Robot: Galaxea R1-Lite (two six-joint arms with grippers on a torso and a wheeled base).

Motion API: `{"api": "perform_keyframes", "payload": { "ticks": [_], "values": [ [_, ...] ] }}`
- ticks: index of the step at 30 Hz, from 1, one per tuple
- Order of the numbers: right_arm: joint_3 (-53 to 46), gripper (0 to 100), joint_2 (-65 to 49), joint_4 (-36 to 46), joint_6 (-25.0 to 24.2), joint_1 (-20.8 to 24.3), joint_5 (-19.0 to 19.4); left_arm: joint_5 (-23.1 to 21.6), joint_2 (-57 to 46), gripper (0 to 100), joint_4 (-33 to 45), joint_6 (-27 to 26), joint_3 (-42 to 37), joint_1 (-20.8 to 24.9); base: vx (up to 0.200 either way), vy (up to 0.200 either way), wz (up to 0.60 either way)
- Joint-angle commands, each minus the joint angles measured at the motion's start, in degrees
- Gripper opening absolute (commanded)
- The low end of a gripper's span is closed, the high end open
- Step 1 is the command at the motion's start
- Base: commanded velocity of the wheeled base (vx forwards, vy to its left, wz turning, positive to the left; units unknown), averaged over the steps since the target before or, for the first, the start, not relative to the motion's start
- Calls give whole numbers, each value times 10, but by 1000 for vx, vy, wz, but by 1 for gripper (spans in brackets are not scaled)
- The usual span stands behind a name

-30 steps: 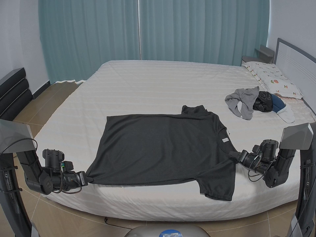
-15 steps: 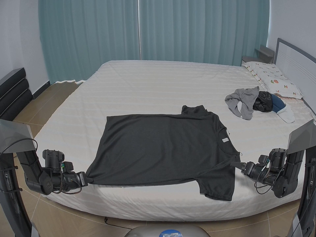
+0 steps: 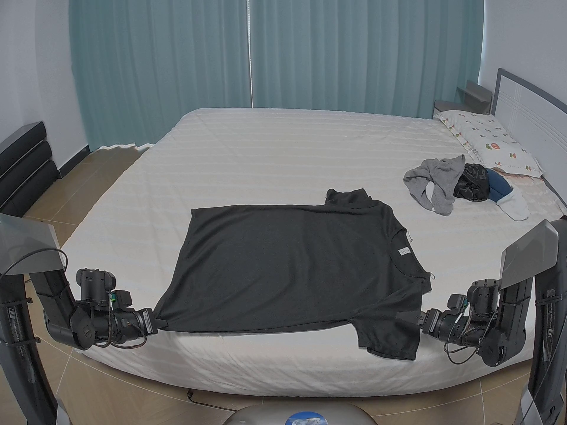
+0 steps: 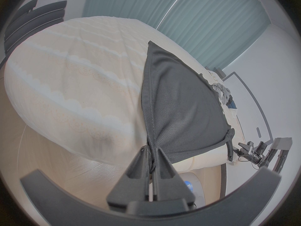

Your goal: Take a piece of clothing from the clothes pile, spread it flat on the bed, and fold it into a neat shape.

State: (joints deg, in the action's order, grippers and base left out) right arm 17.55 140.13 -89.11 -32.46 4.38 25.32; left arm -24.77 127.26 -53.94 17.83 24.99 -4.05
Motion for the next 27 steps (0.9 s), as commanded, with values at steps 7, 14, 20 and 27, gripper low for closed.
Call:
{"api": "perform_keyframes", "payload": {
  "ticks": [7, 14, 20, 27],
  "values": [
    [12, 0, 13, -5, -1, -3, -8, 0, 0, 0, 0, 0, -2, 0, 0, 0, 0],
    [-7, 0, 1, -6, 0, -8, -8, 0, -5, 0, 0, 0, -4, -2, 0, 0, 0],
    [-70, 0, -43, -6, 11, -34, 3, 13, -12, 0, 1, -3, -6, -4, 0, 0, 0],
    [-138, 0, -52, -7, 71, -58, 48, 27, -28, 0, 4, -6, -9, -6, 0, 0, 0]
  ]
}}
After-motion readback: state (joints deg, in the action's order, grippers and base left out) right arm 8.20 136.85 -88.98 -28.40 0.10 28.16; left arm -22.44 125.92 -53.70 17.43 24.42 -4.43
